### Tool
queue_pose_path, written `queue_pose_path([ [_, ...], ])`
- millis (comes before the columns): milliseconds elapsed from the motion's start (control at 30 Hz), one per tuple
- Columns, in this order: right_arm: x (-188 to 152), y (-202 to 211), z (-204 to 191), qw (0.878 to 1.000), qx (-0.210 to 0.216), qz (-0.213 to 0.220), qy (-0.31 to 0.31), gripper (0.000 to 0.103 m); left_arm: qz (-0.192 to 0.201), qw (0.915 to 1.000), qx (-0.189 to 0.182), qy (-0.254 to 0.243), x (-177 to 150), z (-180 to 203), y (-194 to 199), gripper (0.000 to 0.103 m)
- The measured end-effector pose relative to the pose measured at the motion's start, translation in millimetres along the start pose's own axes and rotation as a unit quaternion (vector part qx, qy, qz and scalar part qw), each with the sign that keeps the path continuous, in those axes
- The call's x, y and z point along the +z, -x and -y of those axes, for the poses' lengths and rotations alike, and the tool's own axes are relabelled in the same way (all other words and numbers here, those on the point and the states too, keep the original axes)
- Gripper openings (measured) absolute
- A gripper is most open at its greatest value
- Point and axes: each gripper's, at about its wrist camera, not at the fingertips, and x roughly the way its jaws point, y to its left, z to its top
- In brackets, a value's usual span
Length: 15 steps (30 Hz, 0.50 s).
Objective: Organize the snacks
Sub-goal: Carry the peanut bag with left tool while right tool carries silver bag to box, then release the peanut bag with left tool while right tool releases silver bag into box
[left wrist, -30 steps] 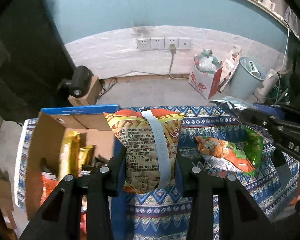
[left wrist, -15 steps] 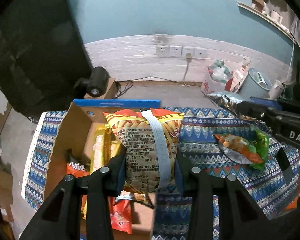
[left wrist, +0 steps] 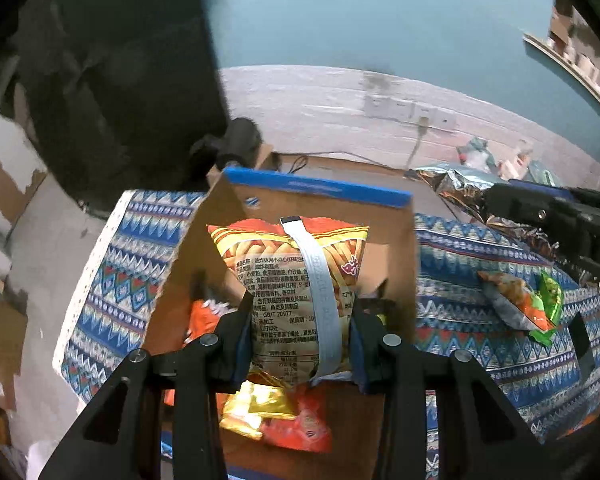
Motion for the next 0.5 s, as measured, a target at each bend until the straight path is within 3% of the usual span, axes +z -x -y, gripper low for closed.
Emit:
queue_pose_path([
  [500, 2, -65, -68, 0.998, 0.033, -0.045, 0.034, 0.025, -0.049, 0.9967, 0.014, 0.063, -23, -70, -28, 0.041],
])
